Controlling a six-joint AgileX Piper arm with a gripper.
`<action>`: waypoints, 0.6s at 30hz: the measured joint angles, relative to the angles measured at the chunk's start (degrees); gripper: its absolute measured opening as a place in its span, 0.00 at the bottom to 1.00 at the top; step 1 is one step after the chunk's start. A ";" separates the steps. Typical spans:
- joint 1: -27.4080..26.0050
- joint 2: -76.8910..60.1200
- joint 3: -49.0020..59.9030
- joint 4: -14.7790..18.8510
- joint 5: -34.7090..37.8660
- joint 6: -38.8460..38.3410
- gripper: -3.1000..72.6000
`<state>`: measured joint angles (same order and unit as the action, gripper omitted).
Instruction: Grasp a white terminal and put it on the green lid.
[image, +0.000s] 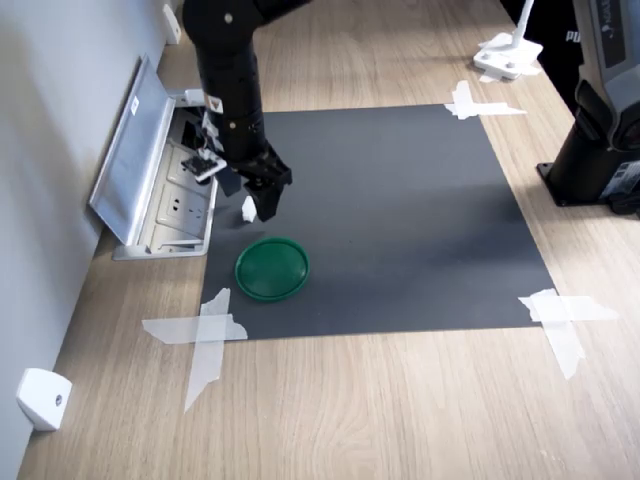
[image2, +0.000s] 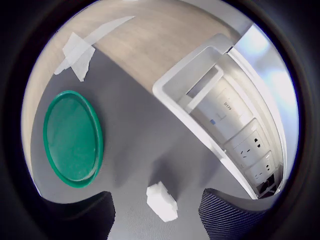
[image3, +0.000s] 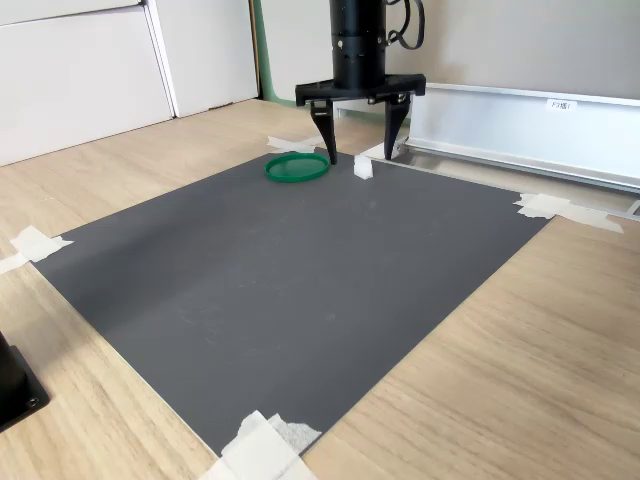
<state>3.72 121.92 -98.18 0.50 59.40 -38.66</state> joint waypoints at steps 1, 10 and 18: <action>0.04 0.13 0.00 -0.07 -0.03 0.00 0.98; 0.06 0.96 0.00 -0.92 -0.07 0.00 0.96; 0.06 0.96 0.00 -1.04 -0.07 0.26 0.75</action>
<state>3.79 122.89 -98.18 -0.53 59.33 -38.40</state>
